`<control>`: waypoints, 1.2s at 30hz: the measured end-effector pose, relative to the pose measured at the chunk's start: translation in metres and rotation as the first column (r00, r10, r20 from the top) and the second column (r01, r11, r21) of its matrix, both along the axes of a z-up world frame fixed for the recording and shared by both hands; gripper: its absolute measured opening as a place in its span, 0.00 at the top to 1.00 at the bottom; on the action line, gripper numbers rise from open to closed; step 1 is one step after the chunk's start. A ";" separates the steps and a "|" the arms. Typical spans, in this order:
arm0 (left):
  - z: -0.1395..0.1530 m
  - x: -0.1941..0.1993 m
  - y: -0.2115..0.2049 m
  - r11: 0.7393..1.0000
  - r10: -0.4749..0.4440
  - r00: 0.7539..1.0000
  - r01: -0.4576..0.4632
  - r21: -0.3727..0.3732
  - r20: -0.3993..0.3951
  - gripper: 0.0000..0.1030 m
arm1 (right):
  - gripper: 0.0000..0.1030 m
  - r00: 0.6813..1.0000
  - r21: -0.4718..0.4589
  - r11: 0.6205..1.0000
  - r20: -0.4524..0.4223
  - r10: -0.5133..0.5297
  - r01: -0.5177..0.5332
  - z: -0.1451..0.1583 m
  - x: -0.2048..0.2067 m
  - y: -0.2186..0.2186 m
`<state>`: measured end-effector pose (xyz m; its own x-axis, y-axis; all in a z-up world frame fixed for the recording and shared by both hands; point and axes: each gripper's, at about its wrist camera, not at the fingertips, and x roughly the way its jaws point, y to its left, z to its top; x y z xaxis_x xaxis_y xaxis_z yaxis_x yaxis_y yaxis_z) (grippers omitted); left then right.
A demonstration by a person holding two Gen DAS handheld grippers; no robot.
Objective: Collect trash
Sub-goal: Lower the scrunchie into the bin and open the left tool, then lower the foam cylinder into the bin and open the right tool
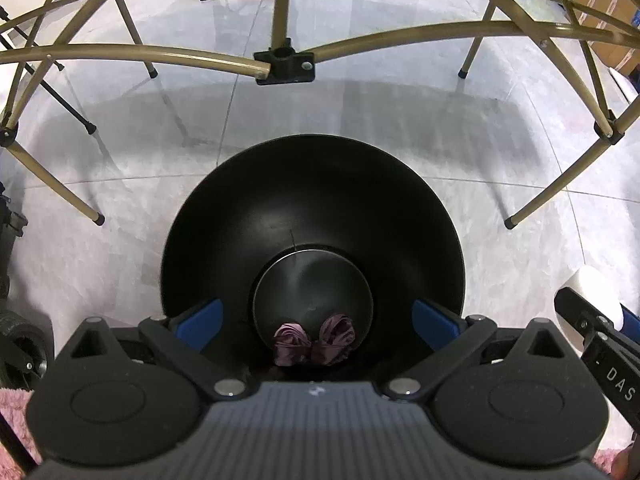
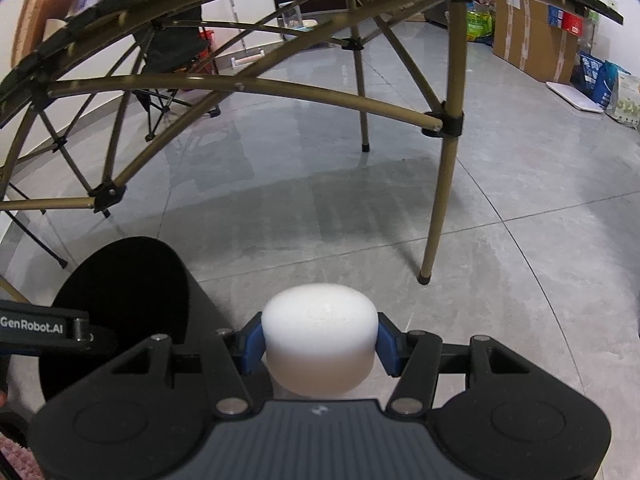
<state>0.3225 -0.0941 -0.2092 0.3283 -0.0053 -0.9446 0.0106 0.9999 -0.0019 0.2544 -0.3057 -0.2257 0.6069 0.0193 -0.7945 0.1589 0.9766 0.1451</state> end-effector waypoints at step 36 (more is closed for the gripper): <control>0.023 -0.036 0.155 0.976 0.216 0.974 -0.215 -0.019 0.062 0.00 | 0.47 0.961 0.001 0.961 0.006 0.278 -0.278 0.038 0.017 0.140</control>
